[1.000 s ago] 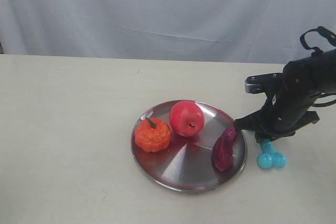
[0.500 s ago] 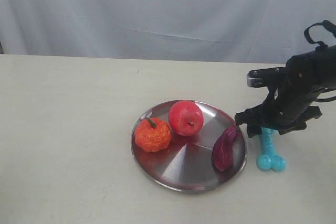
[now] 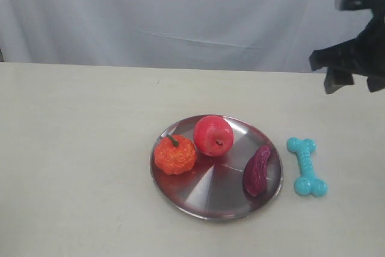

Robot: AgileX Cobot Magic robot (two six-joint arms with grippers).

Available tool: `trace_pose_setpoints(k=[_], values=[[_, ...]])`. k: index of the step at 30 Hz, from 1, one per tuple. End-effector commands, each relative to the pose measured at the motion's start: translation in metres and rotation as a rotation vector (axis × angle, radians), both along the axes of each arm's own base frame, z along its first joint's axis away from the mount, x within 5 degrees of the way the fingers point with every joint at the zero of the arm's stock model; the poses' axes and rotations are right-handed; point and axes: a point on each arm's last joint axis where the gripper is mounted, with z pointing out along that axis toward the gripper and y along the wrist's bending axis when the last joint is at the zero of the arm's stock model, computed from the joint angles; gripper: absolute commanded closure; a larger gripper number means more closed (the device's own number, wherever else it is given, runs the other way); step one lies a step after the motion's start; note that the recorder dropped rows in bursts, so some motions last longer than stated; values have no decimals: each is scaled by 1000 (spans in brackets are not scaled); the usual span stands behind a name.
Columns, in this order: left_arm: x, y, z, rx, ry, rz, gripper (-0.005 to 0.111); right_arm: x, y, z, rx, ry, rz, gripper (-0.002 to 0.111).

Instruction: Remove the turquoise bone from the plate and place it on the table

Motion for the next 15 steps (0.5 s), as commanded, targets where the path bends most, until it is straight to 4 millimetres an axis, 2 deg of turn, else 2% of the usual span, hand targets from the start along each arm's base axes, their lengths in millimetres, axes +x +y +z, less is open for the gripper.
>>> trace_pose_setpoints(k=[1,3,5,8,12,15], values=[[0,0,0,5,-4,6,107,-47,9,40,4,-13,-27,60],[0,0,0,5,-4,6,107,-68,13,52,8,-3,-37,67],[0,0,0,5,-4,6,107,-84,17,65,3,-62,-35,74],[0,0,0,5,-4,6,107,-118,30,78,50,-162,-19,84],[0,0,0,5,-4,6,107,-163,52,81,138,-271,79,94],[0,0,0,5,-4,6,107,-197,68,71,188,-335,160,105]])
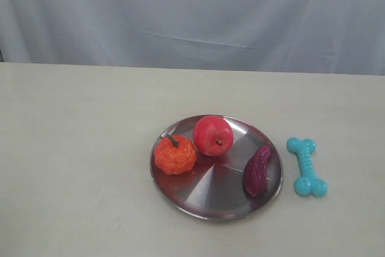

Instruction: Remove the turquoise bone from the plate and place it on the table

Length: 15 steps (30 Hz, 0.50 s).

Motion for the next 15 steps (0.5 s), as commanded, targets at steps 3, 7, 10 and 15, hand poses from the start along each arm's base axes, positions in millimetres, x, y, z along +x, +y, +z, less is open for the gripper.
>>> trace_pose_setpoints(k=[3,7,10,15], values=[[0,0,0,5,-4,6,107,-64,28,-17,52,-205,133,109],[0,0,0,5,-4,6,107,-86,31,-35,16,-375,113,109],[0,0,0,5,-4,6,107,-91,31,-48,1,-486,91,109],[0,0,0,5,-4,6,107,-99,34,-62,27,-571,82,109]])
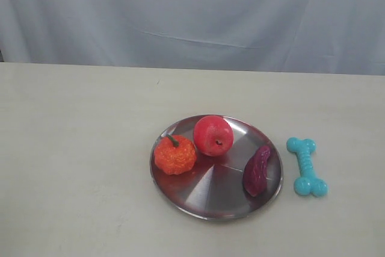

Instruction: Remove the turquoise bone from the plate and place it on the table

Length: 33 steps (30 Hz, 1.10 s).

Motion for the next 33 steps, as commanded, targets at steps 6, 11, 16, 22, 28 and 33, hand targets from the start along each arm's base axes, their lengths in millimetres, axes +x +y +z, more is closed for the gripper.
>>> trace_pose_setpoints(k=[6,11,16,22,28,33], values=[[0,0,0,5,-4,6,107,-15,4,-8,3,-113,-4,109],[0,0,0,5,-4,6,107,-18,4,-7,0,-124,-3,109],[0,0,0,5,-4,6,107,-18,2,-7,-51,-129,-10,109],[0,0,0,5,-4,6,107,-14,-4,-3,-135,-210,-56,109],[0,0,0,5,-4,6,107,1,-12,-24,-199,-312,-108,109],[0,0,0,5,-4,6,107,6,-17,-55,-277,-388,-146,109]])
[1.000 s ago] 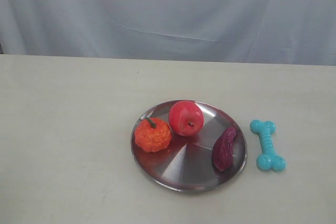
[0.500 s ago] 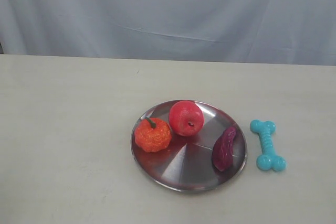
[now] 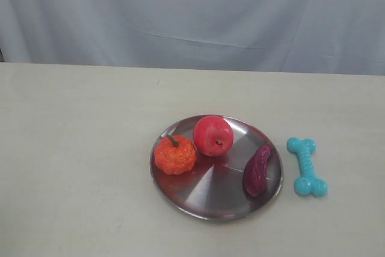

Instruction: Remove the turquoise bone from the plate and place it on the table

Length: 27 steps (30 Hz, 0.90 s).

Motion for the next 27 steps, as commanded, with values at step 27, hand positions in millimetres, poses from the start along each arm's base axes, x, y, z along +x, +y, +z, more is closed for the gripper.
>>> trace_pose_setpoints(k=[27], values=[[0,0,0,5,-4,6,107,10,-6,-115,-207,103,-28,109]])
